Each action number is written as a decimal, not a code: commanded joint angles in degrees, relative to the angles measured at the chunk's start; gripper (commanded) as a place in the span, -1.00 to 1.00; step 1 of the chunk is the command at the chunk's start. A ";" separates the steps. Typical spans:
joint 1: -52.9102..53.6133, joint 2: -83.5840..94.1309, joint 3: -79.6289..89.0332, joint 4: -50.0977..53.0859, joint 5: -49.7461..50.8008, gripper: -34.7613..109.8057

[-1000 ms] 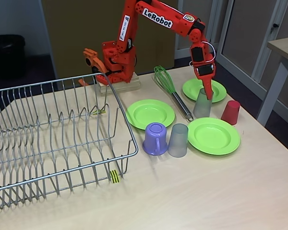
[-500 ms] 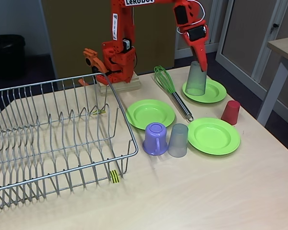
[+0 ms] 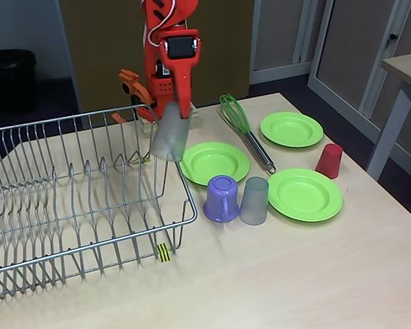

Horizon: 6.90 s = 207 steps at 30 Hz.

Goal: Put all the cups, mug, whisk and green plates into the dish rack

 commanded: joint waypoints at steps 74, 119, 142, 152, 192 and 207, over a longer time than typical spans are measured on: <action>8.96 -28.04 -25.66 6.68 -26.63 -0.10; -62.84 -58.89 -41.84 -11.78 58.89 -0.09; -61.61 -71.10 -58.18 -8.61 59.15 -0.45; -61.08 -63.72 -63.37 -0.53 56.43 -0.51; 13.10 -18.81 3.52 -15.47 -18.90 -0.52; 19.07 -41.92 -13.89 -12.39 -26.37 -0.50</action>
